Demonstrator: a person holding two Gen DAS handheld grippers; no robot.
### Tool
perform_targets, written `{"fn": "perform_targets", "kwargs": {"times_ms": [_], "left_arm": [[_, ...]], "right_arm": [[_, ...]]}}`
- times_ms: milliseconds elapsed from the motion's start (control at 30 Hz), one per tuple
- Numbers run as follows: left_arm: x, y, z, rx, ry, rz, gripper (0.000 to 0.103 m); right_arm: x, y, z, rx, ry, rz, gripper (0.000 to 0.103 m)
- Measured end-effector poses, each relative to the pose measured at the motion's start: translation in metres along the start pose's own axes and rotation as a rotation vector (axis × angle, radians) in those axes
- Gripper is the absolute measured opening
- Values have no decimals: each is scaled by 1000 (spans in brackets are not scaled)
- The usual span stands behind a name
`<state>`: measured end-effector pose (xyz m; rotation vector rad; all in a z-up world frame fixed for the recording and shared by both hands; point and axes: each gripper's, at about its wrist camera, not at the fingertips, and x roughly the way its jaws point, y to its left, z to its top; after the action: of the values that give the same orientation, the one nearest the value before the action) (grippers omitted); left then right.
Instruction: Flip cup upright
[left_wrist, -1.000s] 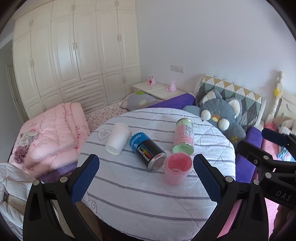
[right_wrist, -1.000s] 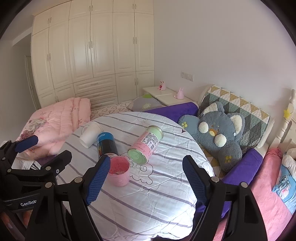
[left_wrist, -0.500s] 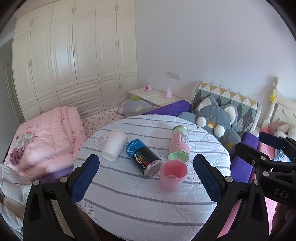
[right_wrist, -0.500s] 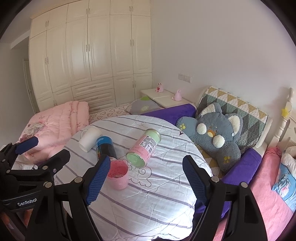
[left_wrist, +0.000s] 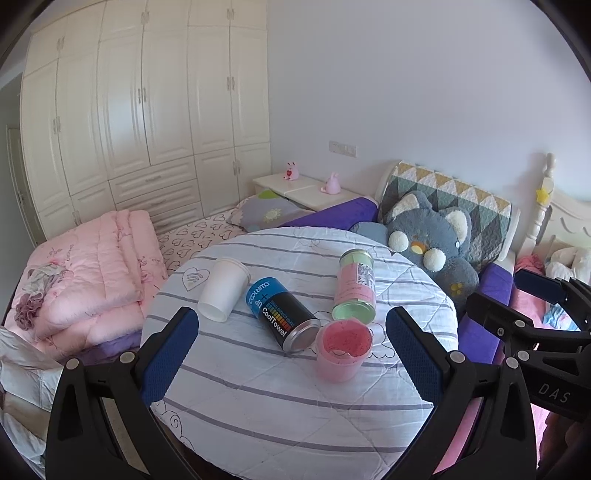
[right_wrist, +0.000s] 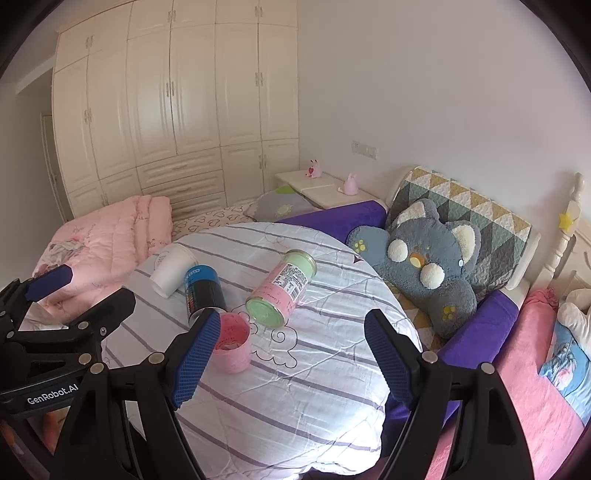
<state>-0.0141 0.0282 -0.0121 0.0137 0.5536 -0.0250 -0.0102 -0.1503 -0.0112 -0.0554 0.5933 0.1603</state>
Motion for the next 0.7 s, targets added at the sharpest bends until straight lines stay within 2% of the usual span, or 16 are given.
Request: {"fn": "perform_targets", "kwargs": {"times_ms": [200,333,700], "left_arm": [[2,-2,0,3,-9,-15,103],[6,0,1,-11,-11,-56,103],[9,-1,1,-7,-21,-52,103]], "right_arm": [[0,0,1,6,-1,-2,81],[0,-2,1,9,1,-5,81],[6,-3,1,17,21,-4,81]]}}
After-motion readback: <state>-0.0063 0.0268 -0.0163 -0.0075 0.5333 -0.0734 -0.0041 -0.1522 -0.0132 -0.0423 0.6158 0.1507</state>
